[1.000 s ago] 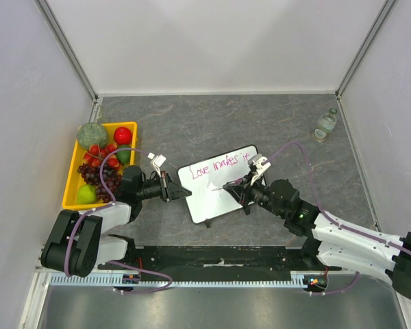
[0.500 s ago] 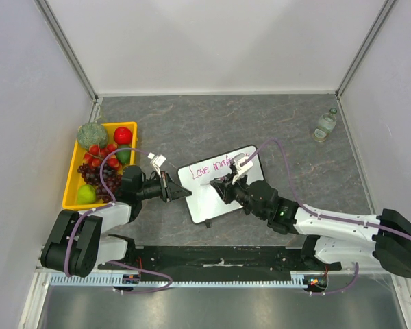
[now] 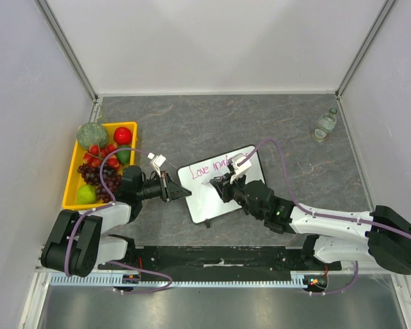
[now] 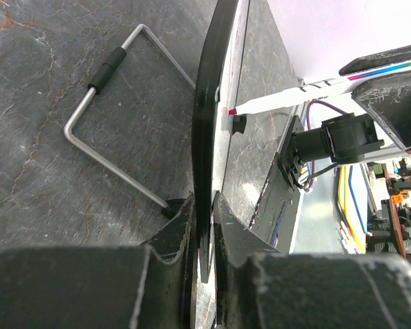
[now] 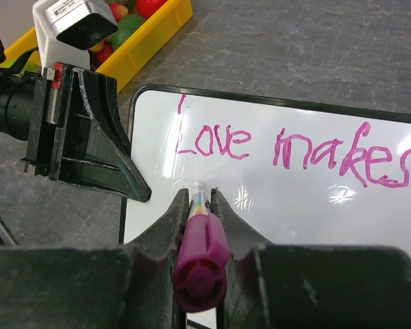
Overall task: Write a sentence on the whiteboard
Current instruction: Write on the whiteboard with the whiteboard.
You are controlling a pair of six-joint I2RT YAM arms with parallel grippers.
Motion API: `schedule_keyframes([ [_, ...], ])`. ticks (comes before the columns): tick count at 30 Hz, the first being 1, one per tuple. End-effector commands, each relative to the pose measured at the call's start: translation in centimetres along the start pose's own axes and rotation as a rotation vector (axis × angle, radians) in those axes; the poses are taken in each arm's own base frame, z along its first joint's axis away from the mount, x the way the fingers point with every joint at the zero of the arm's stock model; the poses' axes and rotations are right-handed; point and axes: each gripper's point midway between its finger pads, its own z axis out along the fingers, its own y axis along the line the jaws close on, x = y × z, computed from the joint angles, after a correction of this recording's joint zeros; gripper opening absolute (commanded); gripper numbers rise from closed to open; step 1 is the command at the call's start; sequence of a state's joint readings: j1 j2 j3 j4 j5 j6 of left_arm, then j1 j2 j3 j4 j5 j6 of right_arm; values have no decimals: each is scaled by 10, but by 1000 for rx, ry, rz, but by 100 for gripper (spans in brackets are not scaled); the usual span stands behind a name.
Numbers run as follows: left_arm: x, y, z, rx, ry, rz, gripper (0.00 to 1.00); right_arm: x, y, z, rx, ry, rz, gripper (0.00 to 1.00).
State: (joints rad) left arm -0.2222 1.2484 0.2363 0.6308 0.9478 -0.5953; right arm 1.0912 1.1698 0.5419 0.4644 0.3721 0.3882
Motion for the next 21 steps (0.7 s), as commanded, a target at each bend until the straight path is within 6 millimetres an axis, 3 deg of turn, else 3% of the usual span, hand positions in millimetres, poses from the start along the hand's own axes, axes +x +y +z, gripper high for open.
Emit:
schedule_keyframes([
  [1,-10,-1,2,3,-21,55,2,-11,-1,1,15,-41,0,0],
  [21,-9,-1,2,4,-19,54,2,21,0,-19,-38,44,20,0],
])
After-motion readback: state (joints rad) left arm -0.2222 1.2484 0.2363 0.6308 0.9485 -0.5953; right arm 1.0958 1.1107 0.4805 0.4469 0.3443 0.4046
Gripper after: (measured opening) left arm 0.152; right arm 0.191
